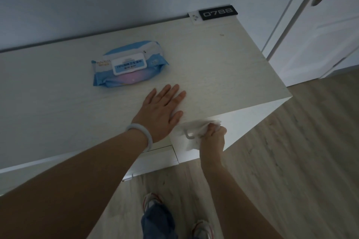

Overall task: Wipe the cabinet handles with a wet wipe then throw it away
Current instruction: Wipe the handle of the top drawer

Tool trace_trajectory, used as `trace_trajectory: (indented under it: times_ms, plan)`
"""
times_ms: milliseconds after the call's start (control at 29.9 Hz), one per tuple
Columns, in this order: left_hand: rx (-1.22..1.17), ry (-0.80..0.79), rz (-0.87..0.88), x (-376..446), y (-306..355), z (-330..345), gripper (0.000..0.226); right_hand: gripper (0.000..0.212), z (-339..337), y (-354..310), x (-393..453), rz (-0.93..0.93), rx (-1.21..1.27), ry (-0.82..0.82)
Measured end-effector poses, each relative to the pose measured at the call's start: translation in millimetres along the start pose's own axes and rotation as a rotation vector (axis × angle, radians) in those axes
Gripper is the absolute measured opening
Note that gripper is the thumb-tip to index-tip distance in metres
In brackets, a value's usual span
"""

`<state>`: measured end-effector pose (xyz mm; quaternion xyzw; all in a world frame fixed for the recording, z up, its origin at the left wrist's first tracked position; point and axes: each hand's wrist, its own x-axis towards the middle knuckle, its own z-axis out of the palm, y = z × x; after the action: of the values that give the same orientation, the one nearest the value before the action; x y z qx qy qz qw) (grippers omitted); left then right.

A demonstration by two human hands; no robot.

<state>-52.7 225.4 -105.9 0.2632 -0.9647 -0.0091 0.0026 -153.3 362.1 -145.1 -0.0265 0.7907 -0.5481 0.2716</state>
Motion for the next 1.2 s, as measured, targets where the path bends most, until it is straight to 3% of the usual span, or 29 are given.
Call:
trace_trajectory:
  times_ms: [267, 368, 501, 702, 836, 1003, 1203]
  plan:
    - [-0.001, 0.002, -0.001, 0, 0, -1, 0.059, 0.037, -8, 9, 14, -0.079, -0.09, -0.02]
    - [-0.001, 0.008, -0.004, 1, 0, -1, 0.059, 0.034, 5, 14, 8, 0.009, 0.022, 0.016]
    - [-0.013, -0.006, 0.001, 0, 0, -3, 0.06, 0.027, 23, 26, -34, -0.021, 0.0, -0.235]
    - [-0.014, 0.001, 0.005, 1, 0, -1, 0.062, 0.044, 15, 18, 6, 0.065, 0.106, 0.022]
    - [-0.013, 0.006, 0.008, 0, 0, -1, 0.062, 0.037, 34, 25, -29, 0.054, 0.079, -0.106]
    - [-0.008, 0.024, 0.011, 0, 0, 0, 0.061, 0.04, 20, 20, -10, 0.055, 0.153, -0.024]
    - [-0.02, 0.013, 0.009, 0, 1, -1, 0.063, 0.032, 29, 29, -21, 0.142, 0.186, -0.202]
